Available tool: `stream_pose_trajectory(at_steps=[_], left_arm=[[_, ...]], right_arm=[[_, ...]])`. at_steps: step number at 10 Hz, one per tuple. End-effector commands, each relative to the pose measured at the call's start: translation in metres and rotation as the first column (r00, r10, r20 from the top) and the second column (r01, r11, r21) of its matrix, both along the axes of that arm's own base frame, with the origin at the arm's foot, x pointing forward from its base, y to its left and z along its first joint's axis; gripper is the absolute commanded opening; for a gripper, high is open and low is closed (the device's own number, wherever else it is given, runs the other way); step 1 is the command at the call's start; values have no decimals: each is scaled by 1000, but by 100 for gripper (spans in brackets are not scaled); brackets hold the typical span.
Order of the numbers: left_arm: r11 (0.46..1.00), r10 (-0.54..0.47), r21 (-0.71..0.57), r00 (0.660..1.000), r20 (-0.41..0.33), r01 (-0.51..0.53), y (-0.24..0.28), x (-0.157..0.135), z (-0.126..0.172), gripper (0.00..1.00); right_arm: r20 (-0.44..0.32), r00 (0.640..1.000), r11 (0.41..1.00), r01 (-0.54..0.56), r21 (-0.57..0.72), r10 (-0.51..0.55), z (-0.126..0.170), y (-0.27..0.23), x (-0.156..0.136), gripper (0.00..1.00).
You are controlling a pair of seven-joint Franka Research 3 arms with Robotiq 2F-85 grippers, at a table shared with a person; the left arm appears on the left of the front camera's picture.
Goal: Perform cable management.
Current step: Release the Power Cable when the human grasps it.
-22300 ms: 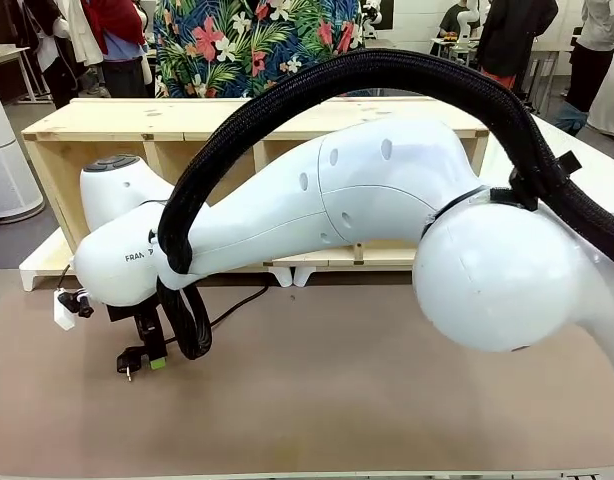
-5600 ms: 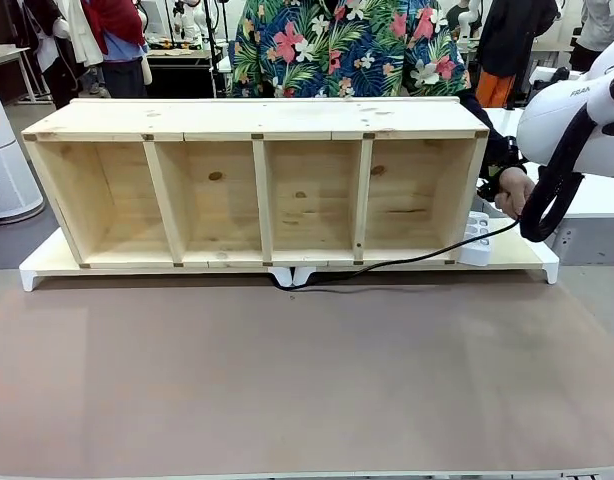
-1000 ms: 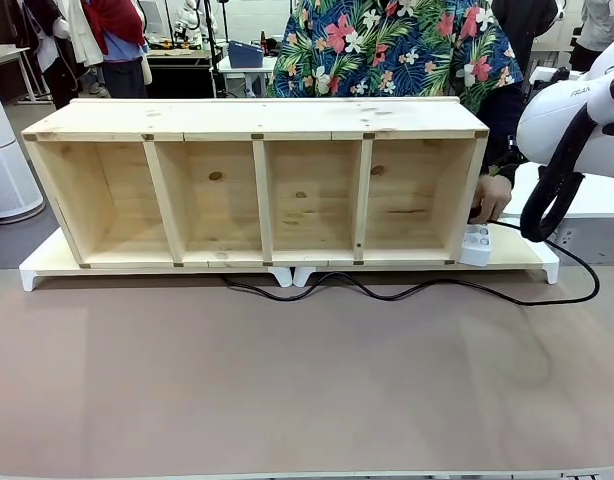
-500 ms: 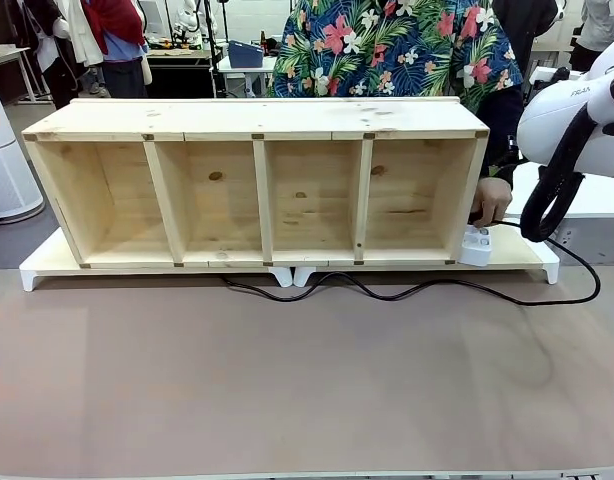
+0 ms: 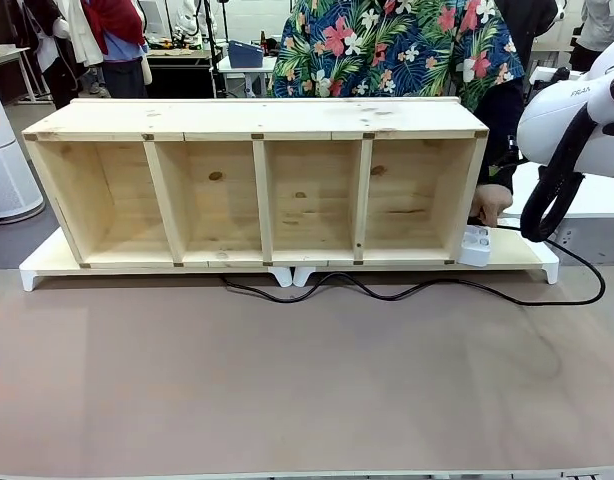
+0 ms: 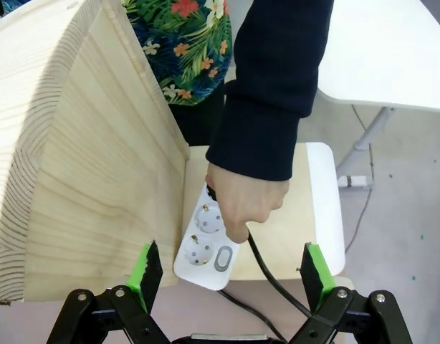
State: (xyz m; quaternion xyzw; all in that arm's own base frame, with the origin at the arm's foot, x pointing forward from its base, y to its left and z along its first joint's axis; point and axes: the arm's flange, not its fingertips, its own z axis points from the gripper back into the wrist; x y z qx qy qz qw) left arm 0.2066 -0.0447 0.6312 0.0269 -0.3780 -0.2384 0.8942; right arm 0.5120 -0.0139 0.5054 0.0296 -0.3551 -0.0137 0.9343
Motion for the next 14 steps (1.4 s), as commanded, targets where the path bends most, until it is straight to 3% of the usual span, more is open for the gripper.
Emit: stream_pose_trajectory(at_steps=[1,14], left_arm=[[1000,4,-7,1000,0,-4,1,0,0,100],[1000,4,-7,1000,0,-4,1,0,0,100]], right_arm=[[0,1000,1000,1,0,-1,0,-1,0,100],[0,1000,1000,1,0,-1,0,-1,0,100]])
